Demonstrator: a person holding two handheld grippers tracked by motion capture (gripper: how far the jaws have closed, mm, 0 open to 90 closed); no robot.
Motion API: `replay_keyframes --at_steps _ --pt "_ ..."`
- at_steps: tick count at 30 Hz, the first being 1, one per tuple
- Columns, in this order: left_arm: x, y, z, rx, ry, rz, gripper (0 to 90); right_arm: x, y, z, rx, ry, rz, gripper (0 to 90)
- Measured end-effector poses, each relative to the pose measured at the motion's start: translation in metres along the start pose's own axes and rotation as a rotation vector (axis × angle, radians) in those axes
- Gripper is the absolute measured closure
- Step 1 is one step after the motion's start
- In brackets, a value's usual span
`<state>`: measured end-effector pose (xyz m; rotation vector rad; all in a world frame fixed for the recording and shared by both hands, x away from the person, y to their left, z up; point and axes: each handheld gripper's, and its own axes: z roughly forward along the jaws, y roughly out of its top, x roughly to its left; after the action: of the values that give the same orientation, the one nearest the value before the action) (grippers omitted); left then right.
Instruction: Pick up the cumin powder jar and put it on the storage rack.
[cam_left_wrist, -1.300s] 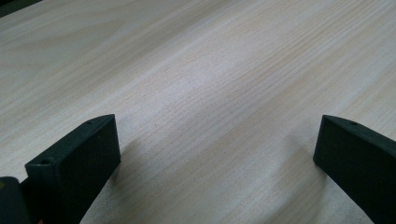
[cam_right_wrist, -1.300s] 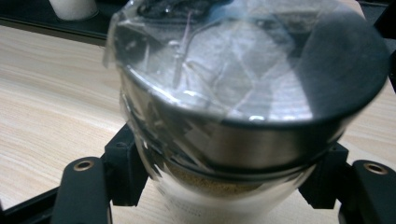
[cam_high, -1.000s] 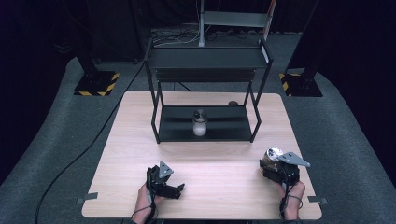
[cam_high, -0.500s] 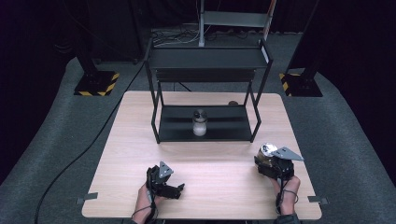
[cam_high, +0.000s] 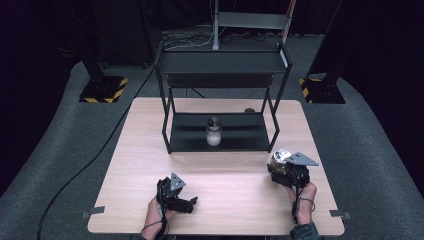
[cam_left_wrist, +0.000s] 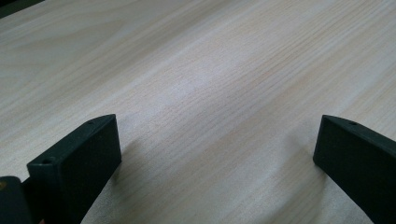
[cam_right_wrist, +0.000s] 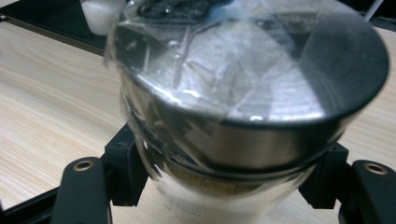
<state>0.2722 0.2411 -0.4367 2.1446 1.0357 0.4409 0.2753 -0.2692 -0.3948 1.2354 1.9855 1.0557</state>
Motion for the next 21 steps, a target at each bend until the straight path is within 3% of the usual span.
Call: replay_keyframes --at_steps 21 --pt "0.0 0.0 0.0 0.0 0.005 -0.004 0.4 0.0 0.018 0.013 0.008 0.042 -0.028 29.9"
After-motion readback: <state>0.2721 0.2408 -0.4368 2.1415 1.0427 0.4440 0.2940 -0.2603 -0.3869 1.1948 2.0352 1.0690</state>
